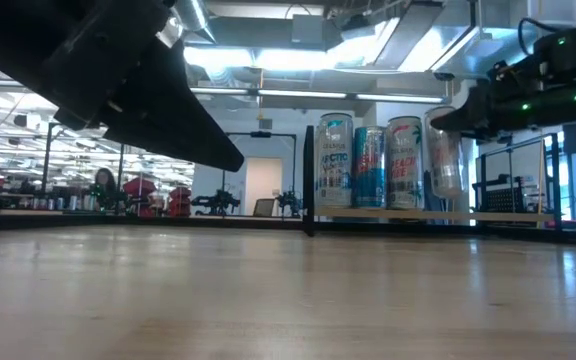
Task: Place canned beverage on shelf
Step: Put the top black soda can on the shelf, then put the black soda can on the shelf aligned with the other black soda can
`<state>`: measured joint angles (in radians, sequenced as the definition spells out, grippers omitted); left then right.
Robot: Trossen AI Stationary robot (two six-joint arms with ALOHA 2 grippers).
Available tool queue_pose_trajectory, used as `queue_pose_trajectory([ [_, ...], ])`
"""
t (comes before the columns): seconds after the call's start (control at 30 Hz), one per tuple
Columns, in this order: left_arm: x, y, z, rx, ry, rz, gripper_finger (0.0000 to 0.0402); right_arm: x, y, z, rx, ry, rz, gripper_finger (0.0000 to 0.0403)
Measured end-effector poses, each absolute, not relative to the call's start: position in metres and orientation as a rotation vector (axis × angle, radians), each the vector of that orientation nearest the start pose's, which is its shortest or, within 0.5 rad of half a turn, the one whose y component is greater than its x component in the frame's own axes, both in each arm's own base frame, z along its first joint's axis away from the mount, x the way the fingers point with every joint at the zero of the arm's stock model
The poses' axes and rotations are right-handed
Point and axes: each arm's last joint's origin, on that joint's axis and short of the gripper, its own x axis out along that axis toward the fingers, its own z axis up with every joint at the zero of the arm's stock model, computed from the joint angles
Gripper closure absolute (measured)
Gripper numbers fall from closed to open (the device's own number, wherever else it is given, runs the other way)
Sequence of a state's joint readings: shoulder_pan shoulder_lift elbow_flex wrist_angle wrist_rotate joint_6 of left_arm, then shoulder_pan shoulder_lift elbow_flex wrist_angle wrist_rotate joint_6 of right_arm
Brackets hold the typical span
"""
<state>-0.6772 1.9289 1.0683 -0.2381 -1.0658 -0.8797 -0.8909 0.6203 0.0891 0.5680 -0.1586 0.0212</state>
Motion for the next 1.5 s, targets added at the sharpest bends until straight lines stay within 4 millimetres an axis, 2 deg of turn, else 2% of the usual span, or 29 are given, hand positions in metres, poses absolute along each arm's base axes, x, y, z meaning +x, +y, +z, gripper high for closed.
queue_pose_trajectory([
  [0.47, 0.294, -0.2, 0.131, 0.006, 0.486, 0.604, 0.0052, 0.11, -0.129, 0.173, 0.004, -0.033, -0.729, 0.02],
  [0.8, 0.293, -0.203, 0.131, 0.007, 0.487, 0.594, 0.0052, 0.113, -0.133, 0.167, -0.038, -0.004, -0.741, 0.0199],
  [1.0, 0.292, -0.203, 0.131, 0.007, 0.486, 0.593, 0.0052, 0.113, -0.134, 0.167, -0.038, -0.004, -0.746, 0.0119],
  [1.2, 0.293, -0.203, 0.131, 0.006, 0.486, 0.594, 0.0052, 0.111, -0.131, 0.176, -0.064, -0.061, -0.767, 0.0062],
  [1.37, 0.293, -0.203, 0.131, 0.006, 0.486, 0.594, 0.0052, 0.109, -0.128, 0.194, -0.058, -0.132, -0.735, 0.0055],
  [1.5, 0.293, -0.203, 0.131, -0.002, 0.481, 0.591, 0.0052, 0.11, -0.127, 0.22, -0.028, -0.146, -0.679, 0.0062],
])
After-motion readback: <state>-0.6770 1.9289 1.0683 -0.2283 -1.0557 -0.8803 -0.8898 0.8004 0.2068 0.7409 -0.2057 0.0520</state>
